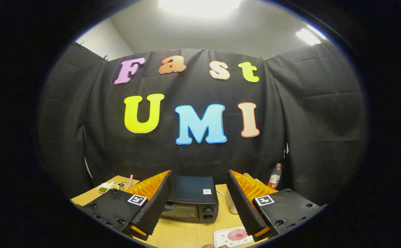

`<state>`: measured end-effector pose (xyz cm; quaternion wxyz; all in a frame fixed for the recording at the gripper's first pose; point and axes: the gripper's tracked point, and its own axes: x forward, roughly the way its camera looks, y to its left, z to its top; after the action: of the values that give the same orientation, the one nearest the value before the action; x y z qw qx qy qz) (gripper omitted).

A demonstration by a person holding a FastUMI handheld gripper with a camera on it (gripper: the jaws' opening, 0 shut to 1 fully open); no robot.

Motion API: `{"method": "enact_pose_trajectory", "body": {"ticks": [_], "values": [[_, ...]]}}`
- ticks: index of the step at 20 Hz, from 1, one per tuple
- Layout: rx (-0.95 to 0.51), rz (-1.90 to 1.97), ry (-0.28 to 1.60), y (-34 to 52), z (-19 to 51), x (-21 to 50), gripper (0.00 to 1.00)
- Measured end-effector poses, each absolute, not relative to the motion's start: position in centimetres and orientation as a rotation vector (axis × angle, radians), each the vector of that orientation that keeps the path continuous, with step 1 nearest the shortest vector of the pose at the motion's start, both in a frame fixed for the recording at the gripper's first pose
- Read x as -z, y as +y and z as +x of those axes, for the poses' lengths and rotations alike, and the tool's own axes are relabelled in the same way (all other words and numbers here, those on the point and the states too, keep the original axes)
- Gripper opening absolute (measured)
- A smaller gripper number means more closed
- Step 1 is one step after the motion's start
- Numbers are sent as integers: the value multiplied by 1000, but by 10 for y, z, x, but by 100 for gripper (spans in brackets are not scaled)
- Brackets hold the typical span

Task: Open the toaster oven, put the food inside, and close the toaster oven door.

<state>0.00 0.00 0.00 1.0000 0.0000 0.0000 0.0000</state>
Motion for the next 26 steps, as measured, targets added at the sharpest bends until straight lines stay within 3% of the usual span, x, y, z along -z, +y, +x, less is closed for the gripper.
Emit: {"method": "enact_pose_trajectory", "body": {"ticks": [26], "values": [[-90,-33,84,62,25,17,98]]}}
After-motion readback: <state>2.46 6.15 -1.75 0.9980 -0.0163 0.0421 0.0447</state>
